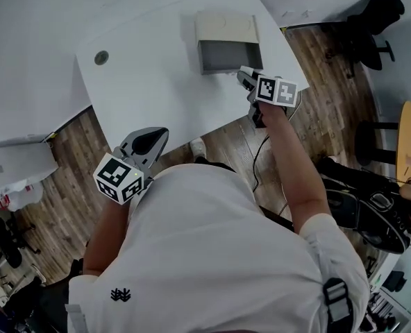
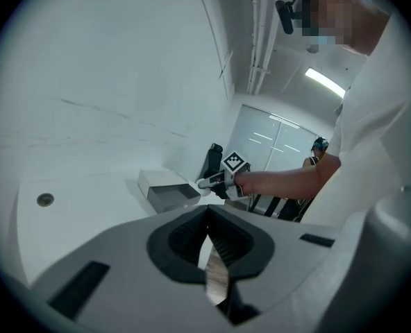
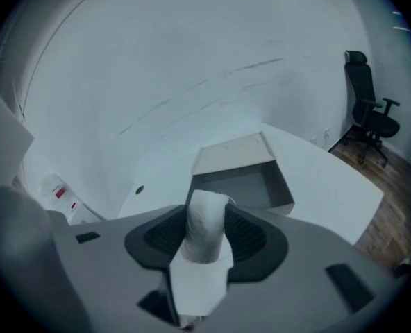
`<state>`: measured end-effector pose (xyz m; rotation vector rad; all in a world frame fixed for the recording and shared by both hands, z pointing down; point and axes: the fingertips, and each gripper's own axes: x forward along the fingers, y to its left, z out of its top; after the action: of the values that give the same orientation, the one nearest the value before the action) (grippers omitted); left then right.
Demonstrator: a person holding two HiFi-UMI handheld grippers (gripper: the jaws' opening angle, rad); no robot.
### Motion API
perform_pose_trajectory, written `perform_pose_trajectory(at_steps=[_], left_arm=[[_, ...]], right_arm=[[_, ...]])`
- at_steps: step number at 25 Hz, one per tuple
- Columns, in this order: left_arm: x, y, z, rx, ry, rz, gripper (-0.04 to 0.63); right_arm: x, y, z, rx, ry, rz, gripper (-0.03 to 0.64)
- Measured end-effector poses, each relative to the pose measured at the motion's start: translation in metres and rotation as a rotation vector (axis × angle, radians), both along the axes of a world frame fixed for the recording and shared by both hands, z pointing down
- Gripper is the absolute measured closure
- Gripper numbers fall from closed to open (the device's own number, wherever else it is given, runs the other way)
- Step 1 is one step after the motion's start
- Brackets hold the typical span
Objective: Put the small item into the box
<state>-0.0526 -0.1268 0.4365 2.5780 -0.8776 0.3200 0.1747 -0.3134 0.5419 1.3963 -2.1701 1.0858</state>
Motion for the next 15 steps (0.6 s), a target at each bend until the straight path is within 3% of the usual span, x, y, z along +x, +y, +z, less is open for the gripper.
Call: perform_pose_trajectory(at_steps=[6, 15], left_arm=[[0.044, -0.050, 0.001, -0.019, -0.013, -0.078, 0.589], [0.036, -0.068, 0.006, -0.041, -0.021, -0.200, 0.589]], right_arm=[[0.055, -0.091, 0.038, -0.070, 0.039, -0.005, 0.442], [0.071, -0.139, 0.086, -0.180, 0.095, -0.014, 0.440]])
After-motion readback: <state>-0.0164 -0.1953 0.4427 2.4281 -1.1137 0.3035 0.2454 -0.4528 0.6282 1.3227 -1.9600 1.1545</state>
